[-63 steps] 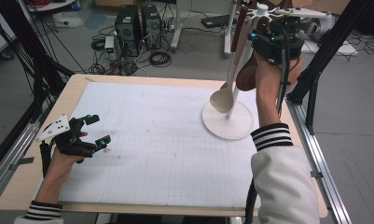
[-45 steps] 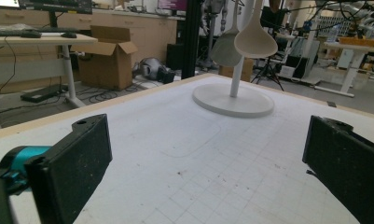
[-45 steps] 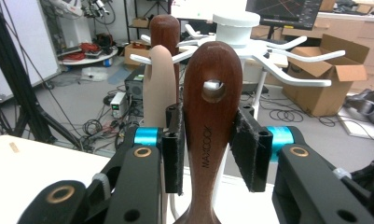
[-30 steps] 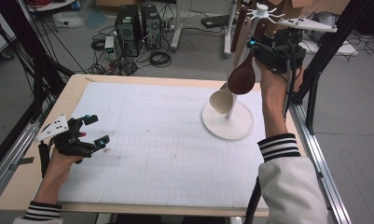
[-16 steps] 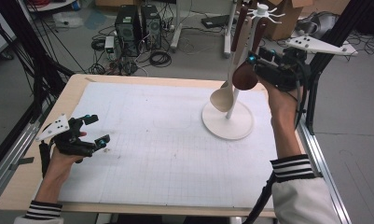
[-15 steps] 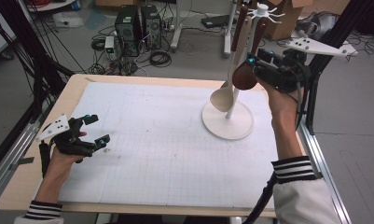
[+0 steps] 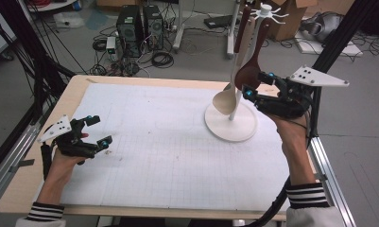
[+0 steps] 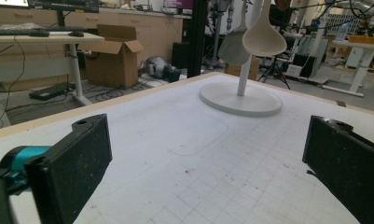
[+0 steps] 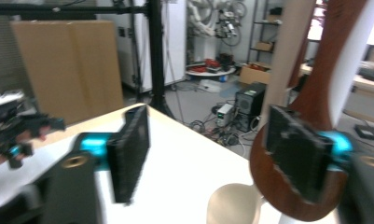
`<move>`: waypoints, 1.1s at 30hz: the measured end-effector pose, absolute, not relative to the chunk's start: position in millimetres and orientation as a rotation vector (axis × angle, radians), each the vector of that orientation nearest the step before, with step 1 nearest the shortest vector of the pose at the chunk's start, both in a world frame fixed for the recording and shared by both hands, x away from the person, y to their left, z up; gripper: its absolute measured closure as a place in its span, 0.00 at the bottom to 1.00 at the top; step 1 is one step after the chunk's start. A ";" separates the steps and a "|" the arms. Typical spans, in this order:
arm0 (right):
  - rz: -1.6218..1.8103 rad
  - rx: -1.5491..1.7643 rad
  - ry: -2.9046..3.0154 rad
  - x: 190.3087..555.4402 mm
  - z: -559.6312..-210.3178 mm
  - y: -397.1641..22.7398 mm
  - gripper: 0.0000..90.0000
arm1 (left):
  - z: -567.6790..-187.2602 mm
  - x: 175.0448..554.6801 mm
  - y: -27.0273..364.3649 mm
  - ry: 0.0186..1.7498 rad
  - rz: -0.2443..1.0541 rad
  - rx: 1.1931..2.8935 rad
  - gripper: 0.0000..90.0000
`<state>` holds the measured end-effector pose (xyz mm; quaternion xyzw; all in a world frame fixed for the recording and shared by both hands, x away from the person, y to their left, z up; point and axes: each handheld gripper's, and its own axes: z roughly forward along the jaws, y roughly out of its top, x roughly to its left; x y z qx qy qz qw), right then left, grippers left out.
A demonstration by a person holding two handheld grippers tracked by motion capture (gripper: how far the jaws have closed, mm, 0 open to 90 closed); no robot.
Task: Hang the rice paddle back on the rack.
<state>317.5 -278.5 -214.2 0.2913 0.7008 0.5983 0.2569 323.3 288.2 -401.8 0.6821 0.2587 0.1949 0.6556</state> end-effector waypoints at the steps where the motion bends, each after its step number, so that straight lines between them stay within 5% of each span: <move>1: 1.628 0.781 1.911 317.0 -216.3 -278.3 0.25 | -402.0 323.4 287.7 0.590 0.441 1.548 0.02; 10: 1.659 0.663 2.003 318.6 -245.4 -282.7 0.00 | -402.8 321.9 284.4 0.586 0.442 1.568 0.02; 33: 1.749 0.560 1.947 296.2 -344.3 -300.0 0.00 | -407.4 310.0 290.5 0.571 0.441 1.537 0.02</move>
